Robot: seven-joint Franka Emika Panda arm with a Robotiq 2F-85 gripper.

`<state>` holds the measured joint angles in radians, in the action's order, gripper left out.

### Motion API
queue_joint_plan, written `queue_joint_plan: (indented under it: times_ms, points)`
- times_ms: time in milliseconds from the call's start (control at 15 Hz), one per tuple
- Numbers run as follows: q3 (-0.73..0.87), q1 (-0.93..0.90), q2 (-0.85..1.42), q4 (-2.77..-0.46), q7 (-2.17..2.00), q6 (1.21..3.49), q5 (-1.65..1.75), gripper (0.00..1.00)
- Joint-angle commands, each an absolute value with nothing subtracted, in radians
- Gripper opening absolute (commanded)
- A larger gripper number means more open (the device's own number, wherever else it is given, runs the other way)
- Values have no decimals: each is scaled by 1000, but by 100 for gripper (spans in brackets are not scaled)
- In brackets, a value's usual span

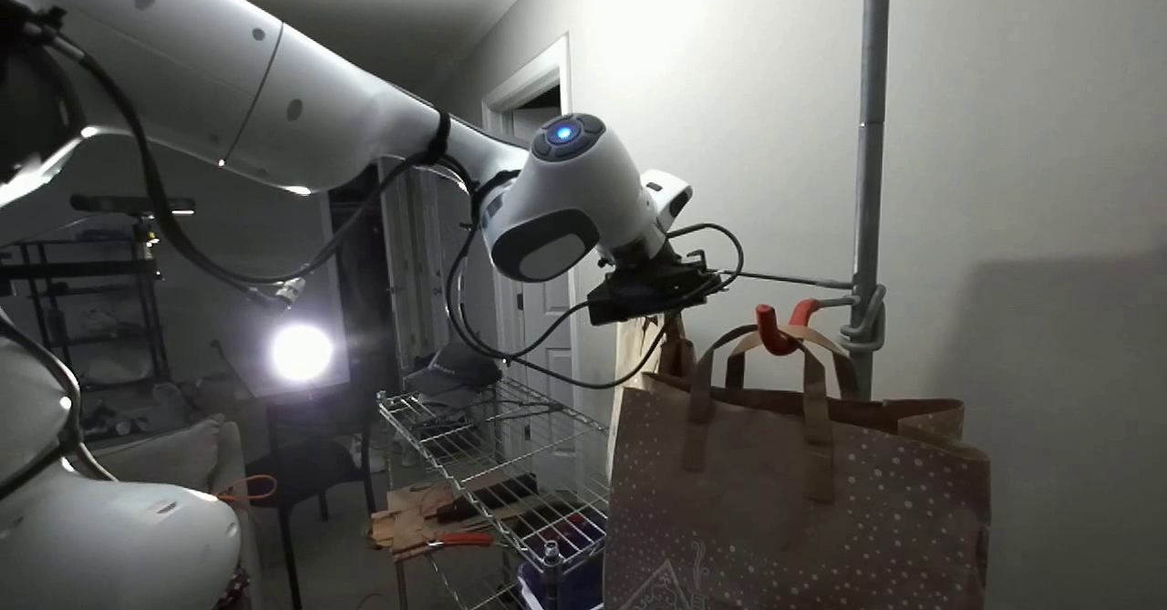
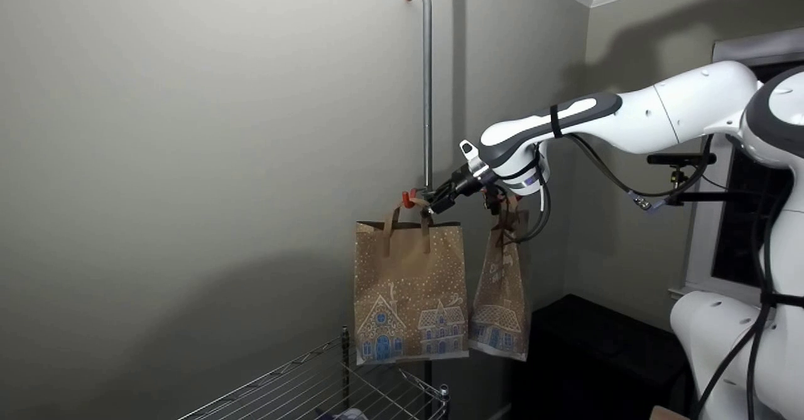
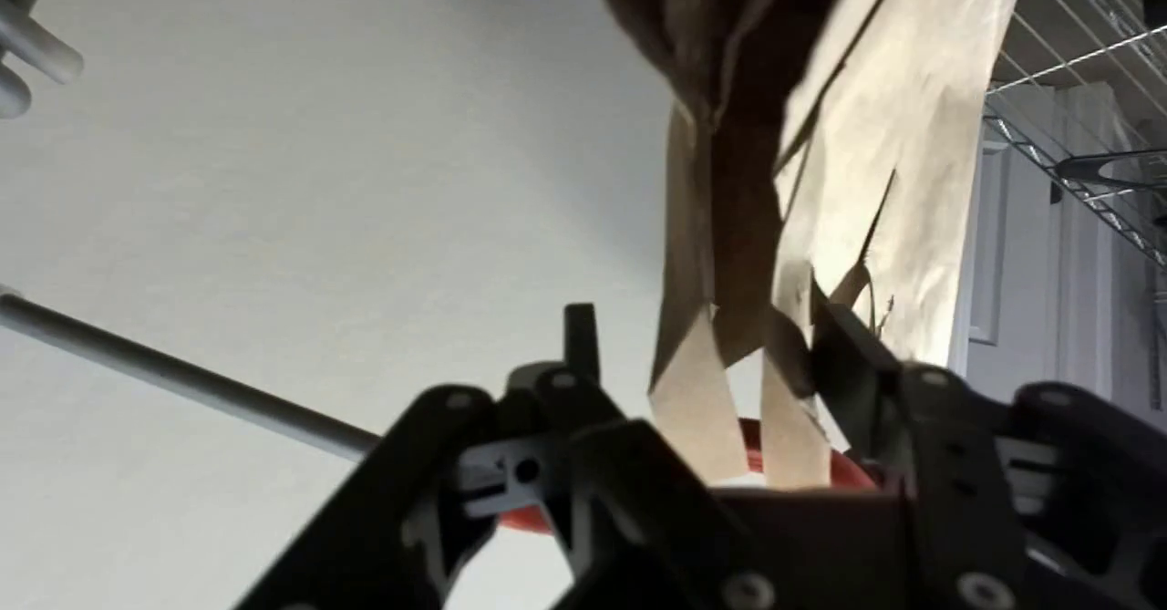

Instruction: Move the brown bags to the metal rack

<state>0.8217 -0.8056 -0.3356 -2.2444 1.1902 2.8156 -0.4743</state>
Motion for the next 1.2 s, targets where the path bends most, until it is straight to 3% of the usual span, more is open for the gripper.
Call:
queue_joint_plan:
  times_ms: [0, 333, 600, 1133]
  points:
    - [900, -884, -342, -2218, 1268, 2780, -520, 34]
    - [983, -965, -353, -2201, 1272, 2750, -508, 5]
    - [1024, -1006, -380, -2191, 1272, 2726, -496, 4]
    - [950, -970, -537, -2181, 1352, 2595, -498, 4]
